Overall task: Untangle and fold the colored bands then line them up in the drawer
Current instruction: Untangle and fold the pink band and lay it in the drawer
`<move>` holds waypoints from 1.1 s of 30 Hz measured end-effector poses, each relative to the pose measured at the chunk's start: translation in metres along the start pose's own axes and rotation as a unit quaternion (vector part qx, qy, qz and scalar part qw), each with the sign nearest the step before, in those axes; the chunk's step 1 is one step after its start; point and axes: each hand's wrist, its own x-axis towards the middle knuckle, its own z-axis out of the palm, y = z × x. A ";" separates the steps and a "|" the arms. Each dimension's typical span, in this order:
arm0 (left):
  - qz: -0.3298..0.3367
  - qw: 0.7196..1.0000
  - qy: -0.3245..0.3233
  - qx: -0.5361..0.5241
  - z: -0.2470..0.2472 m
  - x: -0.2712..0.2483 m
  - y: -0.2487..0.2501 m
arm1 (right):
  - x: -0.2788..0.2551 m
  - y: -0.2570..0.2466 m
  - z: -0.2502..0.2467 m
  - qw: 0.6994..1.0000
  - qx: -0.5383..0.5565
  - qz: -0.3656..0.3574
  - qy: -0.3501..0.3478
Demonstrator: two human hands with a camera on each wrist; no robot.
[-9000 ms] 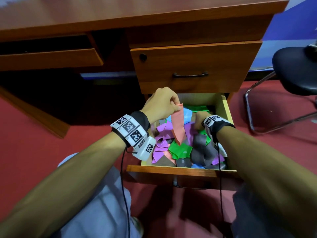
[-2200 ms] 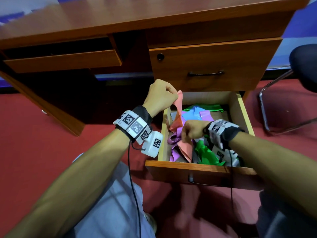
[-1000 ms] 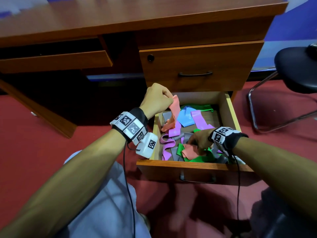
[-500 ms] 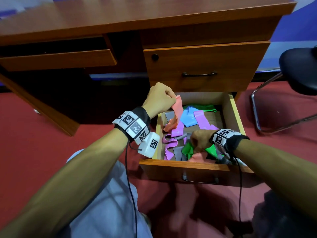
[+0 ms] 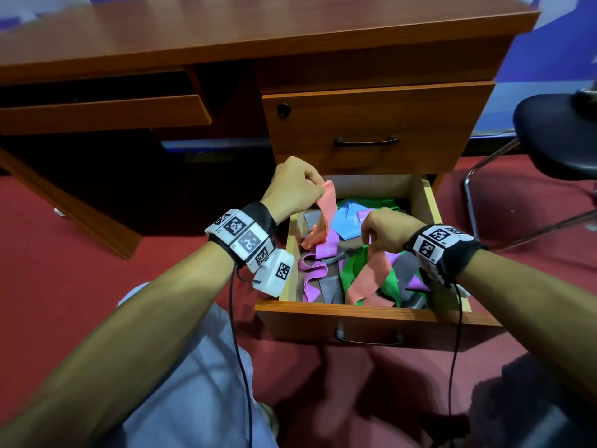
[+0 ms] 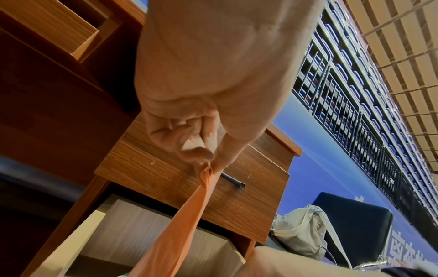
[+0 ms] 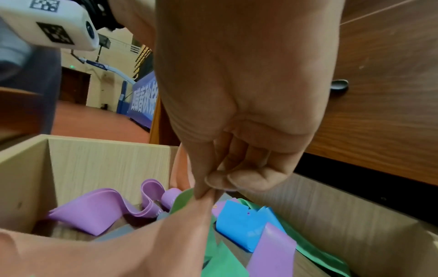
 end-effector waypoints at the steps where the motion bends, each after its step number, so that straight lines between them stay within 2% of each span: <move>1: 0.000 1.000 -0.001 0.001 0.001 0.000 0.000 | -0.003 0.002 -0.001 1.000 -0.005 0.008 0.021; 6: 0.007 1.000 -0.007 0.011 0.004 0.001 0.002 | -0.015 0.004 -0.005 0.983 -0.115 0.024 0.138; 8: 0.012 1.000 -0.009 0.016 0.005 0.002 0.002 | -0.018 0.007 -0.008 0.978 -0.115 0.016 0.171; 9: 0.014 1.000 -0.011 0.017 0.006 0.003 0.002 | -0.019 0.009 -0.009 0.982 -0.065 0.003 0.177; 10: 0.015 1.000 -0.014 0.017 0.006 0.004 0.001 | -0.019 0.011 -0.009 0.984 0.029 -0.019 0.175; 11: 0.016 1.000 -0.018 0.018 0.006 0.005 0.000 | -0.019 0.010 -0.011 0.973 0.156 -0.040 0.168; 12: 0.015 0.999 -0.024 0.018 0.006 0.007 0.000 | -0.020 0.009 -0.014 0.941 0.291 -0.045 0.166; 13: 0.013 0.999 -0.033 0.016 0.005 0.009 -0.001 | -0.021 0.007 -0.018 0.894 0.412 -0.040 0.173; 15: 0.005 0.998 -0.055 0.007 0.005 0.012 -0.003 | -0.023 0.005 -0.026 0.800 0.574 -0.036 0.170; 16: 0.001 0.998 -0.067 -0.004 0.006 0.013 -0.005 | -0.024 0.004 -0.029 0.775 0.610 -0.039 0.160; 17: -0.002 0.997 -0.080 -0.019 0.006 0.014 -0.005 | -0.025 0.005 -0.033 0.767 0.624 -0.045 0.146; 20: -0.008 0.991 -0.112 -0.070 0.010 0.014 -0.004 | -0.028 0.003 -0.034 0.764 0.632 -0.072 0.106; 24: -0.024 0.983 -0.145 -0.110 0.012 0.010 0.001 | -0.029 -0.003 -0.031 0.768 0.628 -0.077 0.094; 30: -0.052 0.978 -0.178 -0.100 0.015 0.012 0.000 | -0.029 -0.004 -0.031 0.769 0.628 -0.079 0.088; 33: -0.066 0.976 -0.179 -0.109 0.015 0.012 0.000 | -0.028 -0.004 -0.030 0.759 0.639 -0.086 0.089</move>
